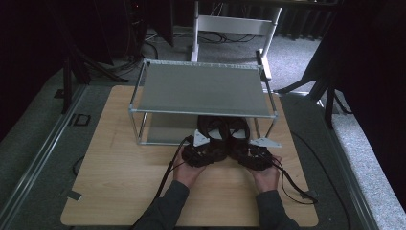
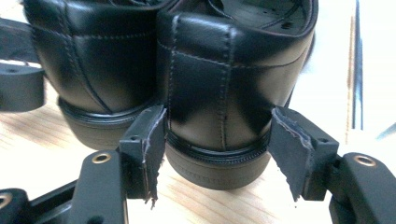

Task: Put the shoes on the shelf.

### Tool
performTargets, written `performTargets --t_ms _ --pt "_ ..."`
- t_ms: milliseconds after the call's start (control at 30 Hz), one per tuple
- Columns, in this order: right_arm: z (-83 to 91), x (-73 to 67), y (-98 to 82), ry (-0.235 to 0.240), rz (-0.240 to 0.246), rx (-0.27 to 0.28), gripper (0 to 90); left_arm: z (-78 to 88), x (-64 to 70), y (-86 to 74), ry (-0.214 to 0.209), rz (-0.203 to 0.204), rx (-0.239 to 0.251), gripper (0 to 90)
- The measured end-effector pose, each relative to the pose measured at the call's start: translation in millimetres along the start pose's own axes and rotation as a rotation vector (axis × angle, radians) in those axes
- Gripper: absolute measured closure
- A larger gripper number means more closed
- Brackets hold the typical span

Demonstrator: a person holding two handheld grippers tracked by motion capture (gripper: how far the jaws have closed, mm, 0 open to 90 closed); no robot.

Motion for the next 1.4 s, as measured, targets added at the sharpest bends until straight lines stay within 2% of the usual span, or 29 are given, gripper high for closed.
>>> performTargets --t_ms 100,400,500,700,933,1067,1167,1333,1400 --pt "-5.7 -7.2 3.4 0.005 0.016 -0.006 38.6 -0.3 -12.2 2.2 0.008 0.044 0.001 52.4" --pt "-17.8 -3.7 8.0 0.001 -0.008 -0.007 38.6 -9.5 -21.7 6.0 0.028 0.052 0.011 53.1" --pt "-28.9 -0.6 10.4 -0.002 -0.044 0.000 38.5 -14.8 -28.9 8.7 0.054 0.054 0.010 55.0" --pt "-38.6 -3.1 14.9 -0.020 -0.029 0.006 38.6 -17.9 -34.8 10.4 0.096 0.048 0.010 57.2" --pt "-42.2 -4.4 16.3 -0.016 -0.036 -0.002 38.6 -18.2 -37.3 10.0 0.113 0.054 0.013 56.9" --pt "-39.1 -1.9 14.4 -0.012 -0.022 -0.011 40.6 -11.1 -36.2 8.5 0.096 0.064 0.018 53.5" --pt "-31.1 3.4 10.1 -0.007 -0.040 -0.009 40.6 -0.4 -39.4 5.7 0.086 0.071 0.016 52.8" --pt "-17.1 12.3 -3.7 0.003 0.001 -0.054 39.3 22.0 -46.6 -6.5 0.063 0.097 0.007 51.5" --pt "-10.0 17.1 -11.2 0.005 0.015 -0.069 39.0 30.0 -48.9 -14.4 0.068 0.097 -0.006 50.6"
Point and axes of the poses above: each handheld gripper's, and its own axes: z roughly backward along the jaws, y roughly out of its top, x roughly to its right, the point moved 6 cm from there along -z, roughly forward along the jaws, and after that the axes turned 6 degrees about x, right-handed, at the moved point
